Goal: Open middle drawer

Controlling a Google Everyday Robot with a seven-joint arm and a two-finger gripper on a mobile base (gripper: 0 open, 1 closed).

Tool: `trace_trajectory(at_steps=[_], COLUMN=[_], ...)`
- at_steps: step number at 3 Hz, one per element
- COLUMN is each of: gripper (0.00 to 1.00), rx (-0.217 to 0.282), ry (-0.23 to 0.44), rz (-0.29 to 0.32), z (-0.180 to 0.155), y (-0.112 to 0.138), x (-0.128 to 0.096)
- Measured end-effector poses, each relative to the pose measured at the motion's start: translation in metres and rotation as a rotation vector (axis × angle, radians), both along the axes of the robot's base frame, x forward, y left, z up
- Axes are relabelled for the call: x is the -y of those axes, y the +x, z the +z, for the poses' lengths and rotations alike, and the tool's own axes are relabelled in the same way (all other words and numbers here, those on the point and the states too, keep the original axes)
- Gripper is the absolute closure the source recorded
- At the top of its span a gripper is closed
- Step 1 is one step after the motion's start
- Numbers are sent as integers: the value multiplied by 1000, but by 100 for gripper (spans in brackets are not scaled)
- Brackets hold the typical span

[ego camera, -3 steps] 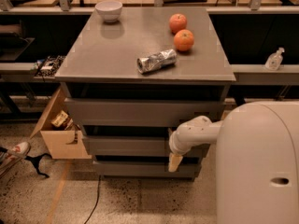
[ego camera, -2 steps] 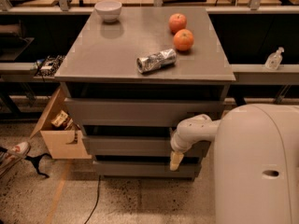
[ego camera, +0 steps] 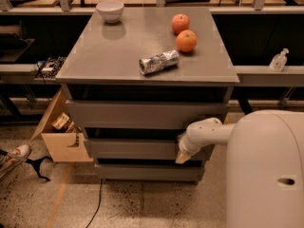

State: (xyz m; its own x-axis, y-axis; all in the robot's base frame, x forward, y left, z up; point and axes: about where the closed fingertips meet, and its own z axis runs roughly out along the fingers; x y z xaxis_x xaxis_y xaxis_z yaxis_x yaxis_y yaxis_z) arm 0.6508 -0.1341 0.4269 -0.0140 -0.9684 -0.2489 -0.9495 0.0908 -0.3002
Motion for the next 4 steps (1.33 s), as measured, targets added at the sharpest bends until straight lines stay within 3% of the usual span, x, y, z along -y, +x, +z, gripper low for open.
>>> trace_trajectory(at_steps=[2,3,4], gripper=[85,100,100], rx=[-11,-11,-11], ry=[-5,-5,-5], rz=[-111,-111,-111], z=[2,11,12], y=[-35,-35,-35], x=[43,43,43])
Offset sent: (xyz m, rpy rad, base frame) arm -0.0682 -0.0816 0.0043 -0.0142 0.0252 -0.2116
